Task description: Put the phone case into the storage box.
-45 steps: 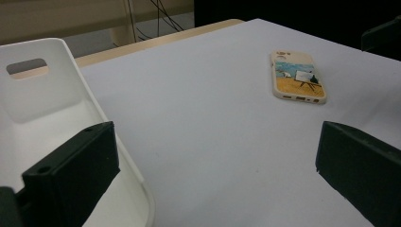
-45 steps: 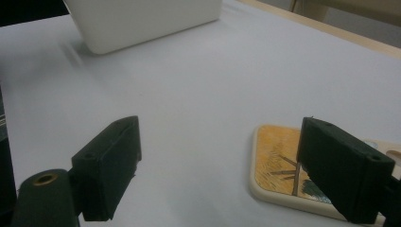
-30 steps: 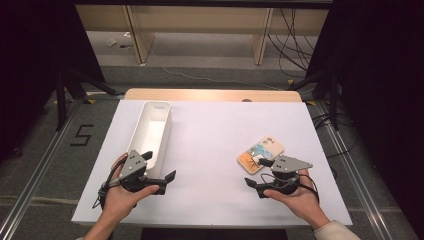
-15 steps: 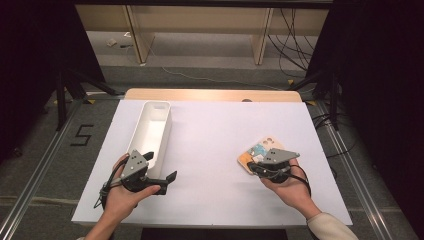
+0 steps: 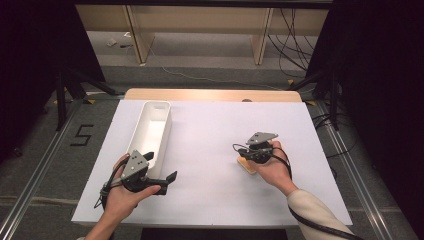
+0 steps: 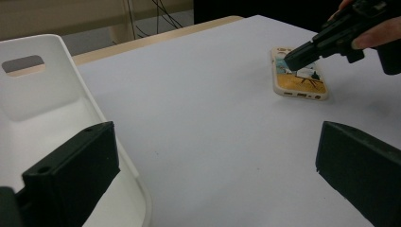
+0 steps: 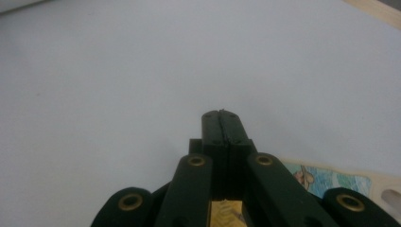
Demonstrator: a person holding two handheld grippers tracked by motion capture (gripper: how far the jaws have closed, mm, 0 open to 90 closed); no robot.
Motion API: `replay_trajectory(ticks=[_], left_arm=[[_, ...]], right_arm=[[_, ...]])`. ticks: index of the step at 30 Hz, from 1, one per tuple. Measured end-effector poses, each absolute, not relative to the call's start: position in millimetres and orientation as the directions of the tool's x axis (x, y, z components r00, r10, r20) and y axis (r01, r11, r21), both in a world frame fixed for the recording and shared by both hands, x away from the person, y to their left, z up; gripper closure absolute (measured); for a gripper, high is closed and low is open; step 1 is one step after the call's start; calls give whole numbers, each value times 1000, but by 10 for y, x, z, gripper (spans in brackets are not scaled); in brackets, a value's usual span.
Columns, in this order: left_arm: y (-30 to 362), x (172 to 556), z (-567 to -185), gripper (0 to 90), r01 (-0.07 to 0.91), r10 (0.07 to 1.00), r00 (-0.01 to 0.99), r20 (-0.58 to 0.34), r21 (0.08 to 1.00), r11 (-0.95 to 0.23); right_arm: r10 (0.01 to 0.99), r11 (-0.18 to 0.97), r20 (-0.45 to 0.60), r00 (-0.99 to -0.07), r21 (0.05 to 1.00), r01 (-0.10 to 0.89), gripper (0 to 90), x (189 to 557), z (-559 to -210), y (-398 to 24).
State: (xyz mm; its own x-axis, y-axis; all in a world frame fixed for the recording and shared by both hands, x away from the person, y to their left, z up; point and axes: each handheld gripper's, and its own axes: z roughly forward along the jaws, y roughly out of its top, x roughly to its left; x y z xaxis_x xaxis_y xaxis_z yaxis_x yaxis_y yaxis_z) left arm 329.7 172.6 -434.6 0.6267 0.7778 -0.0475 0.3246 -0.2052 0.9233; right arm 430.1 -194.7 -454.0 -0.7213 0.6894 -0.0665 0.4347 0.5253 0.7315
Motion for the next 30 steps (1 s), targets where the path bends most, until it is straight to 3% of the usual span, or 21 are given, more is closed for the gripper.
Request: replay_trajectory(ticks=[9, 30], left_arm=[[1720, 3298, -4351, 0, 325, 777, 628, -46, 923, -208], [1718, 3299, -4357, 0, 327, 776, 629, -45, 921, -212]], right_arm=[[714, 539, -66, -697, 687, 488, 900, 4530, -4670, -1846], [719, 556, -60, -692, 647, 522, 900, 4579, -4777, -1786]])
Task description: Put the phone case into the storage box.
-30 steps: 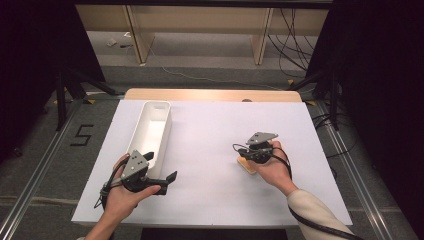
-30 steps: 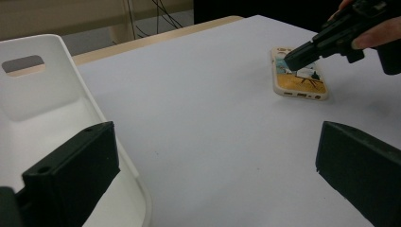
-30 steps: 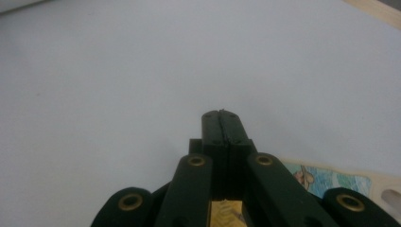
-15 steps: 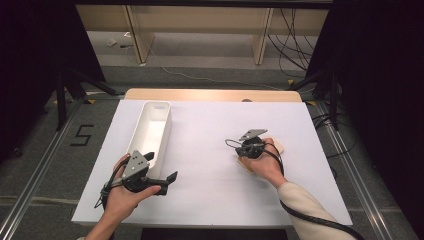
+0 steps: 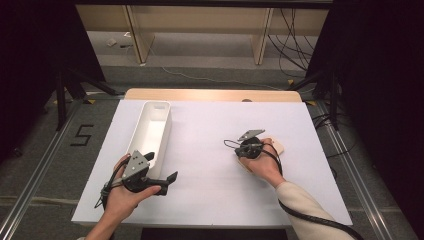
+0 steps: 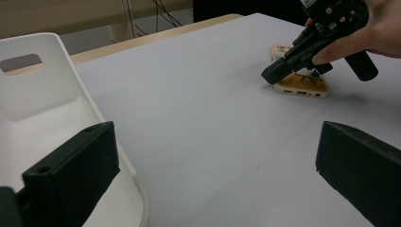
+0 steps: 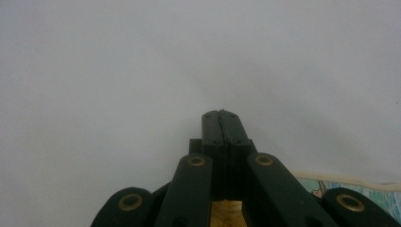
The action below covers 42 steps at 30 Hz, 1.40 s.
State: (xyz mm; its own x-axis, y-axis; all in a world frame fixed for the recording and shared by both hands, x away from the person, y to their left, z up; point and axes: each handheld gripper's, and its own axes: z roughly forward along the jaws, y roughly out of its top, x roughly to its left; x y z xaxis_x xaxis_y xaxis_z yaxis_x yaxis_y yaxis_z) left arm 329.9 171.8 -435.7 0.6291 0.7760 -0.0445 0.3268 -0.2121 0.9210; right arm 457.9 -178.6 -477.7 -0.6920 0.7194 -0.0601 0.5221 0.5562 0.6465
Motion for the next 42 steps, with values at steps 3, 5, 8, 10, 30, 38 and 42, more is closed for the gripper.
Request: replay_trajectory(ticks=[3, 5, 8, 10, 30, 38, 42], left_arm=[[1717, 3298, -4357, 0, 326, 776, 629, -44, 921, -212], [1717, 3297, -4357, 0, 326, 776, 630, -44, 921, -212], [1716, 3297, -4358, 0, 327, 776, 629, -44, 921, -213], [1716, 3296, -4359, 0, 327, 776, 629, -44, 921, -213], [1713, 3290, -4366, 0, 330, 775, 631, -43, 919, -217], [1708, 3288, -4369, 0, 331, 776, 630, -42, 918, -219], [1705, 3289, -4371, 0, 332, 775, 630, -43, 917, -219]], right_arm=[[720, 557, -60, -692, 645, 524, 900, 4578, -4776, -1786], [718, 562, -60, -694, 638, 526, 900, 4570, -4769, -1785], [714, 568, -55, -698, 628, 531, 900, 4552, -4759, -1782], [708, 576, -55, -704, 621, 532, 900, 4539, -4753, -1781], [679, 623, 2, -734, 526, 578, 900, 4248, -4665, -1963], [670, 639, 17, -742, 495, 589, 900, 4081, -4631, -2164], [672, 643, 29, -740, 473, 602, 900, 4004, -4612, -2276]])
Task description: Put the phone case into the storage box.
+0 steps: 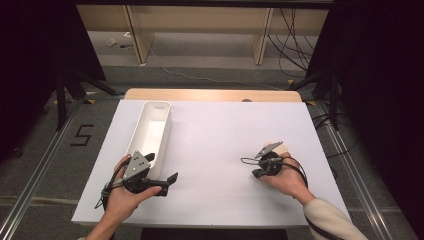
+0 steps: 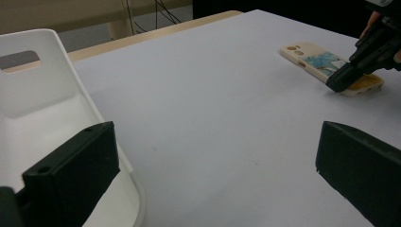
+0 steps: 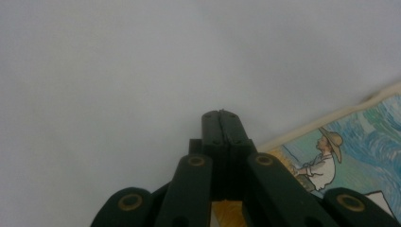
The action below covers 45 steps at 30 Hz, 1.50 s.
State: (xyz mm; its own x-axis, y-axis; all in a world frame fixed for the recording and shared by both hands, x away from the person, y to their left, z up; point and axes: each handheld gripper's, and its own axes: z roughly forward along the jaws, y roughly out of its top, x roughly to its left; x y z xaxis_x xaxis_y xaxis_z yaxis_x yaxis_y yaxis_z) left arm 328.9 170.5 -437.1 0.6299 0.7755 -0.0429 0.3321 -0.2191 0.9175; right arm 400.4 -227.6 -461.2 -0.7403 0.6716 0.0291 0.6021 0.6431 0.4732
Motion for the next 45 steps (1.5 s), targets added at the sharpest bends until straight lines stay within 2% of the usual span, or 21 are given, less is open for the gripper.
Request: replay_trajectory(ticks=[19, 29, 34, 36, 38, 43, 45], left_arm=[[1703, 3286, -4371, 0, 332, 775, 630, -44, 917, -218], [1698, 3290, -4372, 0, 333, 771, 635, -42, 916, -224], [1697, 3289, -4371, 0, 333, 771, 635, -43, 916, -223], [1697, 3288, -4370, 0, 333, 770, 636, -44, 916, -222], [1696, 3287, -4370, 0, 333, 770, 636, -44, 917, -222], [1687, 3287, -4372, 0, 333, 768, 639, -43, 916, -225], [1685, 3288, -4372, 0, 333, 768, 639, -44, 916, -225]], right_arm=[[670, 675, 34, -741, 387, 628, 900, 3799, -4522, -2672], [724, 643, 14, -690, 349, 681, 883, 3797, -4487, -2958], [747, 625, 2, -664, 335, 705, 843, 3816, -4446, -3042], [759, 617, -15, -651, 335, 712, 804, 3827, -4390, -3071], [780, 592, -21, -625, 348, 727, 723, 3857, -4327, -3117], [844, 511, -50, -534, 375, 773, 296, 3978, -4274, -3203], [855, 500, -66, -514, 370, 783, 188, 4029, -4303, -3206]])
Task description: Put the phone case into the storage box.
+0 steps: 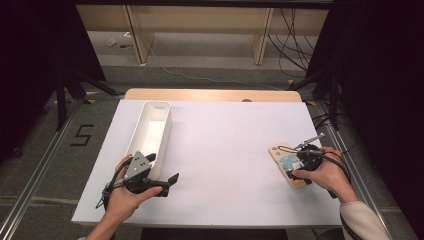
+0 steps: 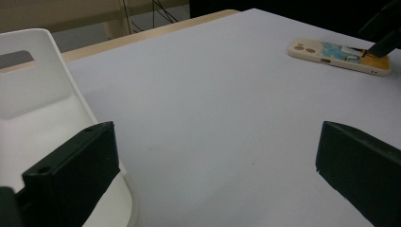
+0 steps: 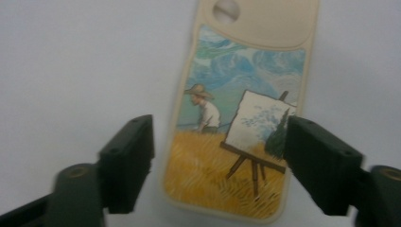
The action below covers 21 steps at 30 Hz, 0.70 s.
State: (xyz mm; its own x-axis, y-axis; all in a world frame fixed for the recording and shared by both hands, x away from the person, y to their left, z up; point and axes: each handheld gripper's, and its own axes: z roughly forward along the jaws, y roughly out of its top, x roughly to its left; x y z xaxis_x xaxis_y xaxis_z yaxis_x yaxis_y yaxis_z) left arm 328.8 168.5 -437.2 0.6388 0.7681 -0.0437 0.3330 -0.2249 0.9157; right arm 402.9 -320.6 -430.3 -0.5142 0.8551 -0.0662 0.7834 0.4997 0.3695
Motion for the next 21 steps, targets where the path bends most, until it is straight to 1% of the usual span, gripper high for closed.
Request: replay_trajectory(ticks=[1, 3, 4, 5, 8, 12, 21], left_arm=[[1685, 3290, -4373, 0, 332, 768, 639, -43, 916, -226], [1686, 3291, -4374, 0, 333, 768, 639, -43, 916, -225], [1687, 3291, -4373, 0, 332, 768, 640, -43, 916, -226], [1687, 3291, -4373, 0, 332, 767, 640, -43, 916, -226], [1689, 3290, -4372, 0, 331, 767, 640, -43, 916, -226], [1689, 3288, -4371, 0, 332, 768, 639, -43, 916, -224], [1683, 3289, -4371, 0, 333, 768, 639, -44, 916, -225]], right_arm=[[859, 497, -70, -508, 359, 790, 149, 4051, -4324, -3200], [857, 505, -84, -509, 341, 793, 122, 4094, -4355, -3183], [858, 505, -91, -506, 329, 798, 81, 4115, -4369, -3174], [863, 498, -90, -497, 320, 806, 65, 4136, -4385, -3163], [864, 497, -76, -498, 293, 817, 59, 4198, -4425, -3149], [862, 502, -90, -498, 277, 819, 57, 4259, -4468, -3138], [866, 496, -77, -494, 259, 829, 58, 4343, -4522, -3115]])
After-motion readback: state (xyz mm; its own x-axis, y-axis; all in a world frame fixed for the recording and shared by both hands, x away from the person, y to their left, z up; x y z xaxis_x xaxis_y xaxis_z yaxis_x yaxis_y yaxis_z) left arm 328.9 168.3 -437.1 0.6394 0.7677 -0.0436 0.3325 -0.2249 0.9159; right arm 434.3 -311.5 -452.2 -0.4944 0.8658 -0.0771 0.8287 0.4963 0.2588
